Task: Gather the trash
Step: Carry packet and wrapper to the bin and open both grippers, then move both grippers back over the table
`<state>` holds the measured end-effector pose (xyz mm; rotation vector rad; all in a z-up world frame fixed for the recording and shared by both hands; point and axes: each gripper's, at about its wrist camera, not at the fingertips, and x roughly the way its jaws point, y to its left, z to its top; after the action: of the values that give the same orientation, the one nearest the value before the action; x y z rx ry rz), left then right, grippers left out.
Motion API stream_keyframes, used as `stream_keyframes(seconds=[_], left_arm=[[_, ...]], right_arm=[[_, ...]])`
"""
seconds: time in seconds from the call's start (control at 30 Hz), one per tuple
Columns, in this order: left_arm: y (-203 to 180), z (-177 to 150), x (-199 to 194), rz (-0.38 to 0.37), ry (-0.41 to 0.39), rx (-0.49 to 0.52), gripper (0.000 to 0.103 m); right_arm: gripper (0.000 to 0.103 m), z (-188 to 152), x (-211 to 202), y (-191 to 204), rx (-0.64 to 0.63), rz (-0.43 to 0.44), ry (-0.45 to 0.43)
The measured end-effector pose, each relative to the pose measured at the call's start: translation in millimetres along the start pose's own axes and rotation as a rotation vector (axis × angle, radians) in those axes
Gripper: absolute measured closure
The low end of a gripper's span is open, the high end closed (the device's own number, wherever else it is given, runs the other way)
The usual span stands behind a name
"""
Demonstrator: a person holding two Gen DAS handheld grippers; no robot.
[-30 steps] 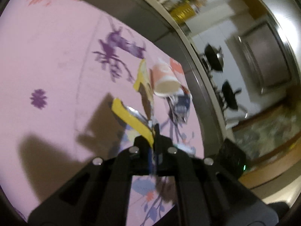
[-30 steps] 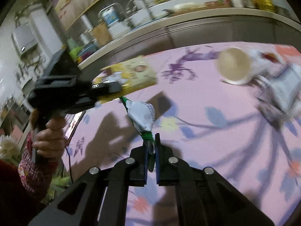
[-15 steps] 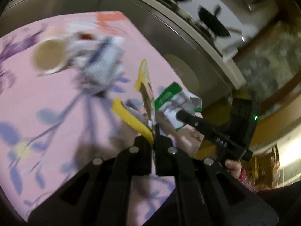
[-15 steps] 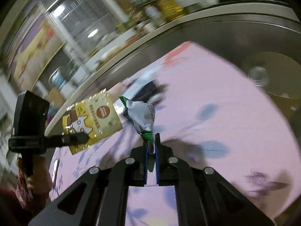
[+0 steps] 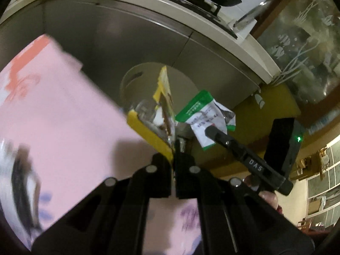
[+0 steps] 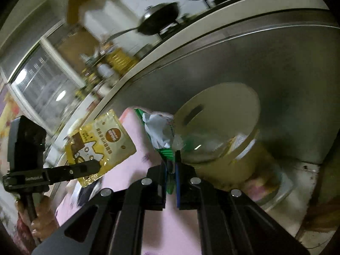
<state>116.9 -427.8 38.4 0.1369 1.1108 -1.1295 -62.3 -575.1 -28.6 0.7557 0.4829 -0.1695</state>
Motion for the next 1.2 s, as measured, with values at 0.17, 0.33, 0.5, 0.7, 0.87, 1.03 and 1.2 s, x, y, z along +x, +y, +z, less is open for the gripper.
stream_keyframes(seconds=[0.17,0.33,0.5,0.7,0.87,1.03,1.2], left_arm=[[-12.9,42.5,51.7,0.0,0.043,0.023,0.102],[-11.4,58.2,88.7,0.046,0.075,0.032,0.101],[-4.9,63.1,105.3,0.093,0.093,0.005,0.068],[-6.2,61.0,89.0,0.091,0.057,0.012,0.065],[-11.9,48.4,53.8,0.056,-0.006,0.002,0.065],[-18.5,8.8,13.4,0.078,-0.075,0.025,0.065],[-10.3,-42.3,-15.3,0.141,-0.102,0.021,0.065]], right_arm=[[0.099,22.0,16.1,-18.1,-0.003,-0.06,-0.024],[0.095,27.8,34.7,-27.0,-0.017,-0.081,0.007],[0.054,25.6,46.4,-38.5,0.019,-0.082,0.022],[0.053,24.5,30.3,-30.8,0.013,-0.079,-0.054],[0.053,24.2,6.3,-23.8,0.05,-0.049,-0.109],[0.053,6.7,-11.1,-7.2,0.067,0.002,-0.101],[0.053,-16.2,-12.2,23.2,0.043,0.058,-0.044]])
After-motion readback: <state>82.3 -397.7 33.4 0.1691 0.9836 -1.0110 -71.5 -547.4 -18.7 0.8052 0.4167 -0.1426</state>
